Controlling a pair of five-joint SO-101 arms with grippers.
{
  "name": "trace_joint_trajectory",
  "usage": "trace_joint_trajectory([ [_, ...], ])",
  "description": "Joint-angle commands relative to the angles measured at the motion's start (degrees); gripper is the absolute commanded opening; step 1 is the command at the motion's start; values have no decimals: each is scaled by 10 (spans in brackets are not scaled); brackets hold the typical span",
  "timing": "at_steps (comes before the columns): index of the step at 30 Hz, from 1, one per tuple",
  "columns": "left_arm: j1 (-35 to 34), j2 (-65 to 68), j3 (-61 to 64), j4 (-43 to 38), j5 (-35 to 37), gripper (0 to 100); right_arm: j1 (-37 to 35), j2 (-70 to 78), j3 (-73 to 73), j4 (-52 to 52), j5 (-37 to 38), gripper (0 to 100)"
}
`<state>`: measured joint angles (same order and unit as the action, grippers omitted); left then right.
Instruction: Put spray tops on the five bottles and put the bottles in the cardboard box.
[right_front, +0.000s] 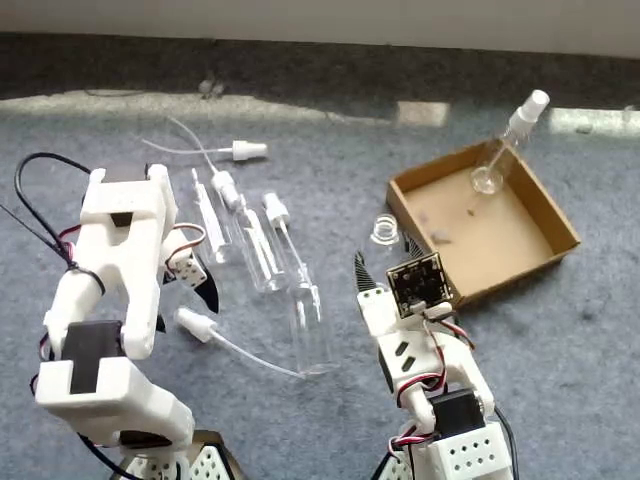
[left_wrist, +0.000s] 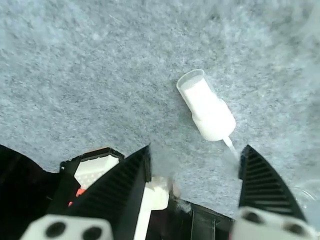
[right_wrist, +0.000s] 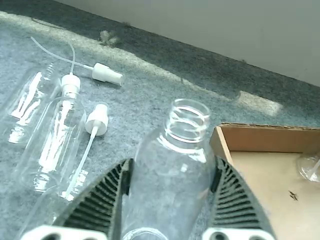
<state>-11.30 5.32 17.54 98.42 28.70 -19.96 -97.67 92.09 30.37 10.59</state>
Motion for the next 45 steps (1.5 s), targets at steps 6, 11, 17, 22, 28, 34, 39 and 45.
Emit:
trace_joint_trajectory([
  [6, -5, 65, -29, -55, 5, 255, 7, -8, -4, -12, -4, 106],
  [11, -5, 80, -43, -76, 5, 202, 7, -8, -4, -12, -3, 106],
  [17, -5, 80, -59, -85, 4, 2, 7, -8, -4, -12, -3, 106],
  [22, -5, 80, -56, -81, 3, 65, 7, -8, -4, -12, -2, 106],
  [28, 23, 75, -57, -75, 5, 258, 7, -8, -4, -12, -2, 106],
  [34, 78, 80, -30, -73, 5, 251, 7, -8, -4, -12, -1, 106],
  [39, 77, 80, -8, -105, 4, 108, 7, -8, -4, -12, -1, 106],
  [45, 79, 80, 7, -105, 3, 136, 7, -8, -4, -12, -1, 106],
])
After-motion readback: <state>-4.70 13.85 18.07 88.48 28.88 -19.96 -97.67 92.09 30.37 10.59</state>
